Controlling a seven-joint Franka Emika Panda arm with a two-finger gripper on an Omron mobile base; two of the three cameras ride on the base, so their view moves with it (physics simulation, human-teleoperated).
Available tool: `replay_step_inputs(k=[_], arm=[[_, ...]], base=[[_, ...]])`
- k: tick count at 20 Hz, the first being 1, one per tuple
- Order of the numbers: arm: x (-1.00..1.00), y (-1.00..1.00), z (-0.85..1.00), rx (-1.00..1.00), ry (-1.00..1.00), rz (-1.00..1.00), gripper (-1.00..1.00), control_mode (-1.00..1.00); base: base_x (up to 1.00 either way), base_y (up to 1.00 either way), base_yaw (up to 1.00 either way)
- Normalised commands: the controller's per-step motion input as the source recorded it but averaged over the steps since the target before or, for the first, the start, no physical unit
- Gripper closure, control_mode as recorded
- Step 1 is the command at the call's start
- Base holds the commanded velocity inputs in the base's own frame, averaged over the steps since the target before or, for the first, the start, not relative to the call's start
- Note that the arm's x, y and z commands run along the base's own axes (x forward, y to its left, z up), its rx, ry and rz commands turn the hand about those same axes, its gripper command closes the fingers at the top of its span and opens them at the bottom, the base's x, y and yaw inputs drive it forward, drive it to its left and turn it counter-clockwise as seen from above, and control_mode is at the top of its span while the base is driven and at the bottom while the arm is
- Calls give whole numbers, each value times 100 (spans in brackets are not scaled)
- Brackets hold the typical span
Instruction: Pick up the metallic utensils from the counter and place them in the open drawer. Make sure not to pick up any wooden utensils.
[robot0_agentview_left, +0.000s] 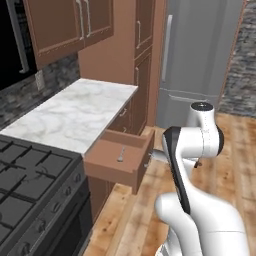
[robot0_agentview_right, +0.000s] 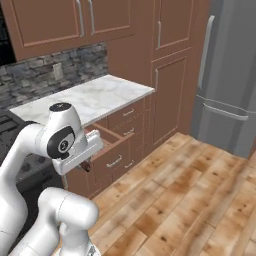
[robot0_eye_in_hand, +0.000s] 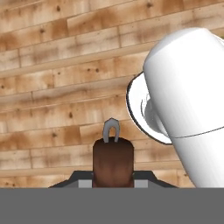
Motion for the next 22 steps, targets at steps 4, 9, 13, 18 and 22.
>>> replay_step_inputs(k=[4,9,13,18,22], arm=[[0,0,0,0,0,0,100,100],[0,0,0,0,0,0,100,100],[0,0,0,0,0,0,100,100],[0,0,0,0,0,0,100,100],[0,0,0,0,0,0,100,100]], base=[[1,45,-17],[16,39,-23],[41,65,-22],[40,64,-18],[36,38,-9]])
